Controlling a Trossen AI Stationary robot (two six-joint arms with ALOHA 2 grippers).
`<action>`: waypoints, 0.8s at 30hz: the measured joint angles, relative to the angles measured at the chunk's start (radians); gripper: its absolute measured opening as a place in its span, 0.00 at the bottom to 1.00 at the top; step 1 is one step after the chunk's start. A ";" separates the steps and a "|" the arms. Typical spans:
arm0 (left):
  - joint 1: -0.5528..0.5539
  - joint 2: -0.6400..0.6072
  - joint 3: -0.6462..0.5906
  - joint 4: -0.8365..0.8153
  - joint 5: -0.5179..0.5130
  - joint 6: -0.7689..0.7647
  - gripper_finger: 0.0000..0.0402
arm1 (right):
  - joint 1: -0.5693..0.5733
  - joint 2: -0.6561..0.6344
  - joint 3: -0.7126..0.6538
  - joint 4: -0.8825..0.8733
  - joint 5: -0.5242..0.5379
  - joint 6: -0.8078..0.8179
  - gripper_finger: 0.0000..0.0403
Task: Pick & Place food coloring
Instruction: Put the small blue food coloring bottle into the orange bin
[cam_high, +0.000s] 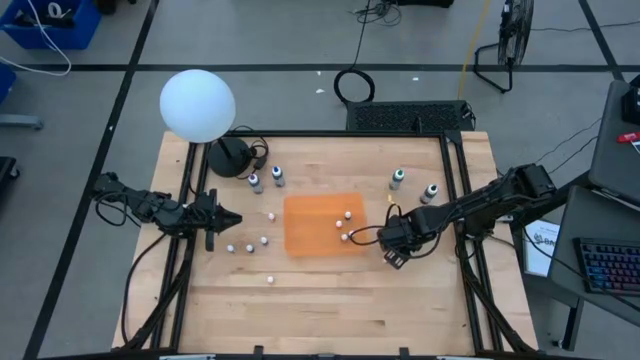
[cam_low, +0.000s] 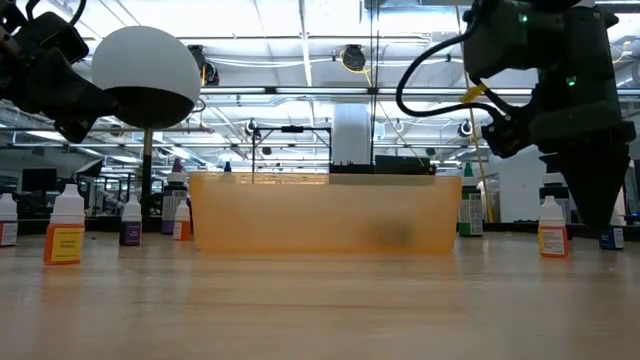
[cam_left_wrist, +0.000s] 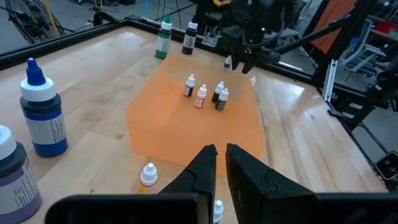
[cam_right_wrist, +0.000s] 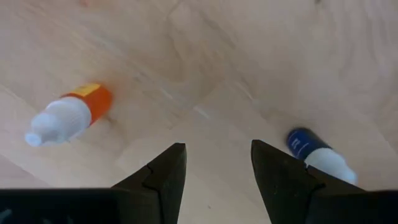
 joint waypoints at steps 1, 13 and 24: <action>0.000 0.000 0.000 0.000 0.000 0.000 0.10 | -0.003 0.000 0.000 0.006 -0.013 -0.002 0.42; 0.000 0.000 0.000 0.000 0.000 0.000 0.10 | -0.073 0.000 0.089 -0.109 -0.118 -0.029 0.42; 0.000 0.000 0.000 0.000 0.000 0.000 0.10 | -0.126 0.000 0.122 -0.294 -0.086 -0.076 0.42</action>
